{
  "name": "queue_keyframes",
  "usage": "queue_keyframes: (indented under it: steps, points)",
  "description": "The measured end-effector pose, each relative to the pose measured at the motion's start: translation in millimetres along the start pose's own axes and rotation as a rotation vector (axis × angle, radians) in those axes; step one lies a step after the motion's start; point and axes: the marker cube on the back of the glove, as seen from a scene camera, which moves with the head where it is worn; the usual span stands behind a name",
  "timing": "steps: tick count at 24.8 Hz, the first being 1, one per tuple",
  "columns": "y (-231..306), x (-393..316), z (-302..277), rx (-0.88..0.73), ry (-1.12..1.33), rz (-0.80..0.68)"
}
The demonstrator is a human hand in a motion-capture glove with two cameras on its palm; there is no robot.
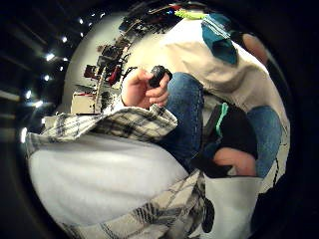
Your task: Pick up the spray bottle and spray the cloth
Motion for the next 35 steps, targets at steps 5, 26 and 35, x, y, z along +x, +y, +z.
queue_keyframes:
  steps: [5,26,35]
  points:
    - [-0.9,1.3,-1.1,0.008,0.003,-0.003]
    - [-33.5,44.5,-60.6,0.166,-0.018,0.061]
    - [-64.3,75.4,-92.6,0.277,-0.161,0.131]
